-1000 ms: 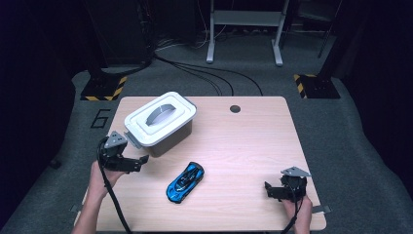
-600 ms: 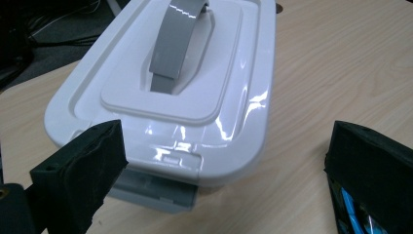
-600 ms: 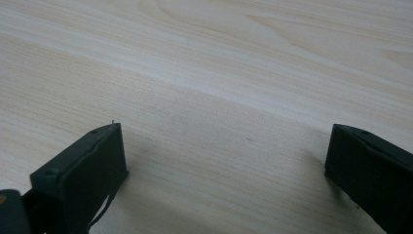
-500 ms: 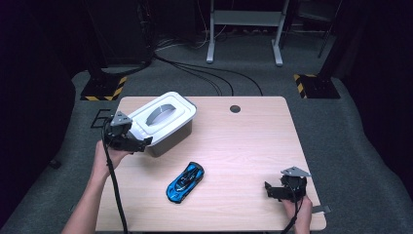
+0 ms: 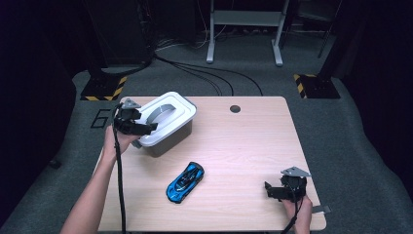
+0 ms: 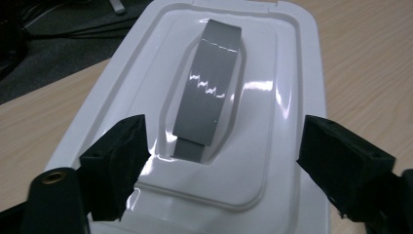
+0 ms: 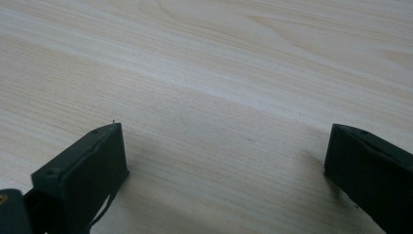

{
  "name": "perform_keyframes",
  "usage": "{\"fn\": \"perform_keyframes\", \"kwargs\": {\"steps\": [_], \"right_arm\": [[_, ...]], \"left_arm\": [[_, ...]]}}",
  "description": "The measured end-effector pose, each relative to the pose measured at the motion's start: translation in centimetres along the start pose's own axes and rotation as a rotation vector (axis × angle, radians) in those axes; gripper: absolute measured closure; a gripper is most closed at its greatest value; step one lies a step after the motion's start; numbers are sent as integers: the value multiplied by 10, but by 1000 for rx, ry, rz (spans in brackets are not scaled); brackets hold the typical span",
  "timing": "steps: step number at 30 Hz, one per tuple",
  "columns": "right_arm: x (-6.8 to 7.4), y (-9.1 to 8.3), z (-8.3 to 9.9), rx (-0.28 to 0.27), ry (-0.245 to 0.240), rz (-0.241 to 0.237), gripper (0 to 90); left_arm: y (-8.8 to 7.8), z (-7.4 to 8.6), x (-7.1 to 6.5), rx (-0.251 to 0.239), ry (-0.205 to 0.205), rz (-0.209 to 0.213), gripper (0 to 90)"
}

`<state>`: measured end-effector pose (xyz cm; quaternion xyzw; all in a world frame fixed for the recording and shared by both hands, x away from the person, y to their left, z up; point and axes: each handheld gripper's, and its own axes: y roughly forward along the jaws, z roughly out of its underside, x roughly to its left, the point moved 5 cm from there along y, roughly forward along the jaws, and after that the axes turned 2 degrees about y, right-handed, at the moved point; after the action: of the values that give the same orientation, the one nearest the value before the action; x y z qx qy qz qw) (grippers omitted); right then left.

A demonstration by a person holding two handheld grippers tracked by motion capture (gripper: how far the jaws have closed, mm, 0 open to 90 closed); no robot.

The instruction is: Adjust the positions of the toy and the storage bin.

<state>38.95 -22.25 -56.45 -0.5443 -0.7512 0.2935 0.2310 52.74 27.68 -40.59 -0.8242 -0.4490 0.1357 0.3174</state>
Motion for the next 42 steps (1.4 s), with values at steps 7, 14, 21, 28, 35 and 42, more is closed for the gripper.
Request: {"fn": "perform_keyframes", "kwargs": {"steps": [7,14,21,28,35,42], "right_arm": [[0,0,0,-1,-2,-1,11],[0,0,0,0,-2,-1,11],[0,0,0,-1,0,-1,11],[0,0,0,-1,-2,-2,11],[0,0,0,0,-4,-2,11],[-1,0,0,2,-12,-2,11]], "left_arm": [[13,-2,9,11,-35,15,383],[22,-1,8,23,-32,18,544],[24,-2,5,30,-29,1,602],[28,-6,-5,37,-35,-8,608],[34,-12,-16,30,-55,0,609],[36,-13,-18,41,-50,15,590]]}}
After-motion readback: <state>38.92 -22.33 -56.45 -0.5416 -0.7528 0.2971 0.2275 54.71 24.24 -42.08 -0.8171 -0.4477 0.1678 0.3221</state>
